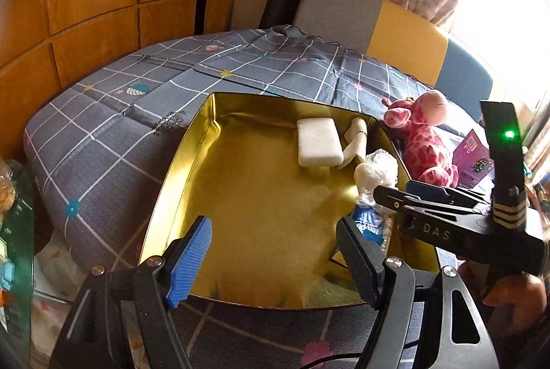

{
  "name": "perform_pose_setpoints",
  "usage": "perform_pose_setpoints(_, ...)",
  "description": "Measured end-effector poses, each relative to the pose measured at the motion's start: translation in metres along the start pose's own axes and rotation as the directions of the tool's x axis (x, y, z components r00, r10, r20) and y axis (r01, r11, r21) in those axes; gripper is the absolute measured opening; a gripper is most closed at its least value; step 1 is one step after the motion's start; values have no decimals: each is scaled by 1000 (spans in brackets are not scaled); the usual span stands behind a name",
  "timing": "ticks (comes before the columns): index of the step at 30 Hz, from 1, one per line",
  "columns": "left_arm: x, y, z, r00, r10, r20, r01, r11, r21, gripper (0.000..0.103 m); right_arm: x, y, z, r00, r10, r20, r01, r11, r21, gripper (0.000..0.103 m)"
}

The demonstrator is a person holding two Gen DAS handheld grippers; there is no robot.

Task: Organize soft objects
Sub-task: 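Carry the plastic-wrapped white item into the gold tray with the right gripper, then move the left gripper over to the white knit gloves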

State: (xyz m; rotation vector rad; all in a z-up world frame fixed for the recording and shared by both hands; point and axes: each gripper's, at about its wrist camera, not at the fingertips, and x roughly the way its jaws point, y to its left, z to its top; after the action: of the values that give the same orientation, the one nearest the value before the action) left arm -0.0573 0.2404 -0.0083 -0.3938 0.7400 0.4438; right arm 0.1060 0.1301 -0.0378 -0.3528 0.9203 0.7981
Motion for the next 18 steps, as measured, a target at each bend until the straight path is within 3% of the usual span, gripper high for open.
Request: perform_pose_setpoints(18,-16,-44,-11,999,-54,-1,54,992,112,75,-80,-39,-58,995,-40,92,31,995,96,56)
